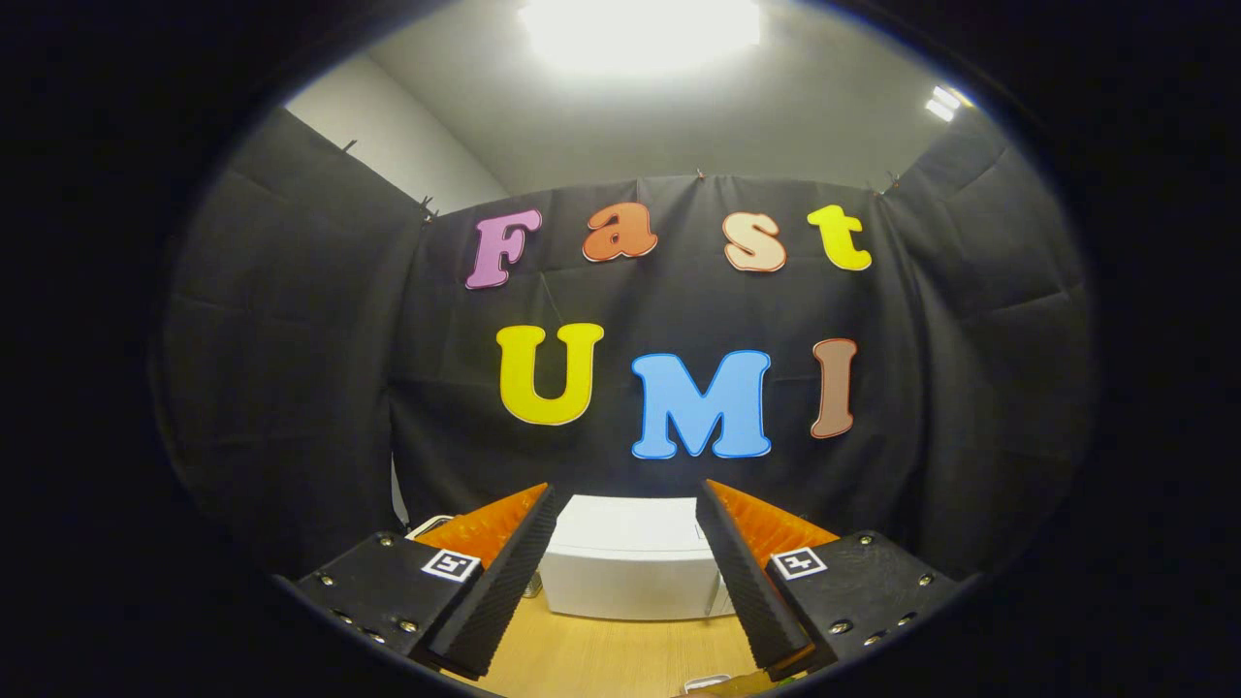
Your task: Open the microwave, put the food inside, and close the microwave door.
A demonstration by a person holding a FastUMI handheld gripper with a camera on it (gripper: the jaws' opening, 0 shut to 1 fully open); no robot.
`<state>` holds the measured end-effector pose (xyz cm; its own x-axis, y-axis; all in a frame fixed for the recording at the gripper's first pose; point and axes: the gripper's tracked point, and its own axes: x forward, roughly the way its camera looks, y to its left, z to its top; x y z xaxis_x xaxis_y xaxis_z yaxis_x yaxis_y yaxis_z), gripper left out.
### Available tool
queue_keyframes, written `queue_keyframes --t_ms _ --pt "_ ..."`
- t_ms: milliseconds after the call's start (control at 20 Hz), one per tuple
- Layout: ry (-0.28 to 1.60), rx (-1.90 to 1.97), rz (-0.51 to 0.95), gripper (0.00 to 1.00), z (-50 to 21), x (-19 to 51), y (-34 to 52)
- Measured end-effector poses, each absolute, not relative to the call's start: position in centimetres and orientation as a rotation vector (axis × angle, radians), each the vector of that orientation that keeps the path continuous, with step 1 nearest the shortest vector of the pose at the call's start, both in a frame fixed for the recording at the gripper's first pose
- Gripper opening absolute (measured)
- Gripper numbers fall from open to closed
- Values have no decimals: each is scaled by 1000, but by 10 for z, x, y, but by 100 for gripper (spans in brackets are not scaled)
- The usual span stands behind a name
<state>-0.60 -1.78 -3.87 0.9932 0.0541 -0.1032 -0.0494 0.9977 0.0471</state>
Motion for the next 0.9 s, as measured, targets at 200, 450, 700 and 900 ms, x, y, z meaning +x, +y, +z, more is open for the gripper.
queue_keyframes --t_ms 200,450,700,900 --pt "74 25 49 94 -52 -7 -31" --pt "16 13 30 94 -99 -3 -54" --pt "-61 -92 -58 93 -162 21 -88" --pt "-86 -68 -69 94 -212 51 -102"
